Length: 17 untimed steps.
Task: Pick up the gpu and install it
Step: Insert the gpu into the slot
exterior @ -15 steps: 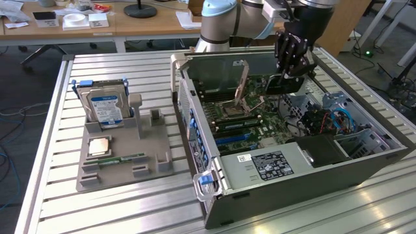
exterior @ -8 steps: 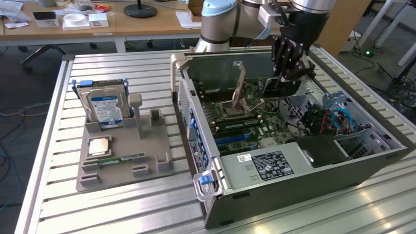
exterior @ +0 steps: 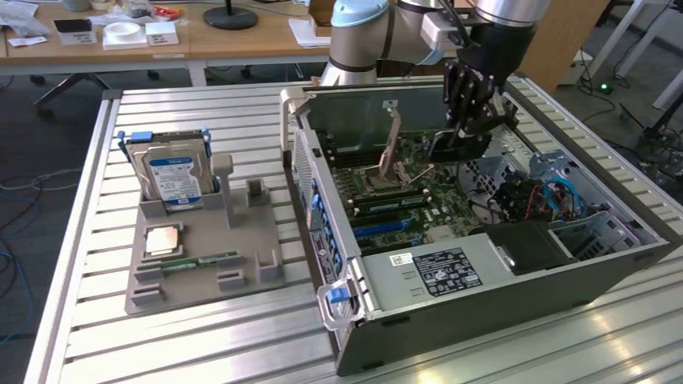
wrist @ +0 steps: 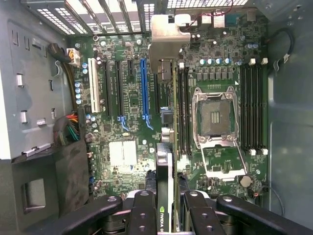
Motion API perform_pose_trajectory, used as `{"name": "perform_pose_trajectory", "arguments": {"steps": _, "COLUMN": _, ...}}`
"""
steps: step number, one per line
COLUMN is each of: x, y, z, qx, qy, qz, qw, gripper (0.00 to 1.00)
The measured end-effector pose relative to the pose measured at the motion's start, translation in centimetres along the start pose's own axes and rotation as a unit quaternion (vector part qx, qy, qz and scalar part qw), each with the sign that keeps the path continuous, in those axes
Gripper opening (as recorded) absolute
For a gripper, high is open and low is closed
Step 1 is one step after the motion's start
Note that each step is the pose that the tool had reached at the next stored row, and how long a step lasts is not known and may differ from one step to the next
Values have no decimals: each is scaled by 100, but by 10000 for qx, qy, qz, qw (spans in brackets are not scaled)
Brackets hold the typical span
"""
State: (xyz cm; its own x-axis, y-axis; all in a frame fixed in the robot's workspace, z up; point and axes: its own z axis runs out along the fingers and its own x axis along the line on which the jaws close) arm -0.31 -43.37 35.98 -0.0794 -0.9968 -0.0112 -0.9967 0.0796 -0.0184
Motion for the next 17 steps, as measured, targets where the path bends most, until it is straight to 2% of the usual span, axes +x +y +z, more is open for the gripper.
{"name": "perform_pose_trajectory", "arguments": {"steps": 4, "x": 33, "y": 1, "z": 7, "qx": 0, "qy": -1, "qz": -8, "qw": 10000, "gripper": 26}}
{"name": "perform_pose_trajectory", "arguments": {"steps": 17, "x": 33, "y": 1, "z": 37, "qx": 0, "qy": 0, "qz": -9, "qw": 10000, "gripper": 26}}
